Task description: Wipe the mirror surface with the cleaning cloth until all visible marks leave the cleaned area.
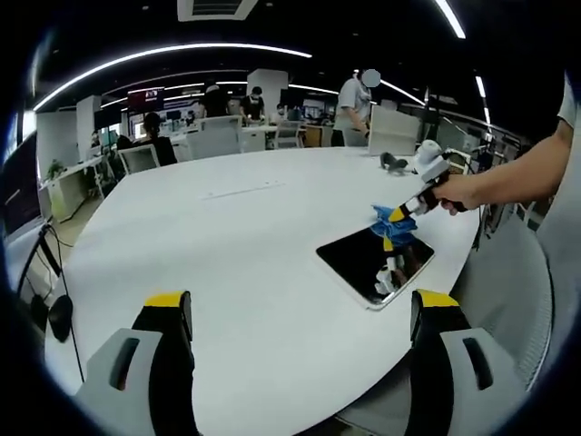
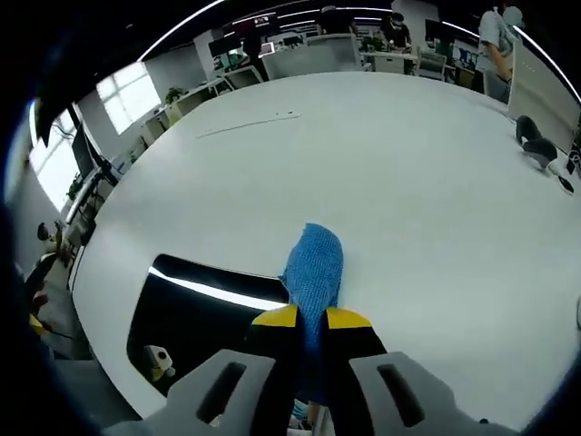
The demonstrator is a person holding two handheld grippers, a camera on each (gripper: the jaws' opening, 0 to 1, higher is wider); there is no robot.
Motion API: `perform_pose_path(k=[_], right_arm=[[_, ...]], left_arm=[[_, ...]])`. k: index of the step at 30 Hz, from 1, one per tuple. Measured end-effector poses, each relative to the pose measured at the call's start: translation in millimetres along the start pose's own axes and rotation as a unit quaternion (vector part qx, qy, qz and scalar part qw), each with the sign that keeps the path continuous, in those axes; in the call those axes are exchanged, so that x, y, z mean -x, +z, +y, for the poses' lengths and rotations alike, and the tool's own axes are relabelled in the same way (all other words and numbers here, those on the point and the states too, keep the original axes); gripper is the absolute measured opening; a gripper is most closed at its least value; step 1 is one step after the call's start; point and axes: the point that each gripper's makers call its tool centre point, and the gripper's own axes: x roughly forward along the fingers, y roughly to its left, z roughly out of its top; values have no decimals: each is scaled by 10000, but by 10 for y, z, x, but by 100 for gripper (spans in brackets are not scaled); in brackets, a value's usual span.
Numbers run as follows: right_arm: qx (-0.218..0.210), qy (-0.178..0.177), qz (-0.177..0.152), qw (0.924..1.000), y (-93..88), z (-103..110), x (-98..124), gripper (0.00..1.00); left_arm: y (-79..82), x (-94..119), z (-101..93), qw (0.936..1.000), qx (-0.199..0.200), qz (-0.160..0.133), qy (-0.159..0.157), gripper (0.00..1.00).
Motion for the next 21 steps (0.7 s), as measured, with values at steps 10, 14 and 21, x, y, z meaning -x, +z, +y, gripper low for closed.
perform_pose_path(k=[10, 14, 21], right_arm=[[-2, -118, 179, 9998, -28, 11, -11, 3], [-71, -95, 237, 9996, -28, 59, -22, 3], [-72, -11, 277, 9996, -11, 240, -65, 5]], left_arm=[[1, -16, -15, 10000, 43, -29, -29, 99], [-6, -32, -46, 10000, 11, -1, -61, 99], [-13, -52, -69, 9999, 42, -7, -105, 99]])
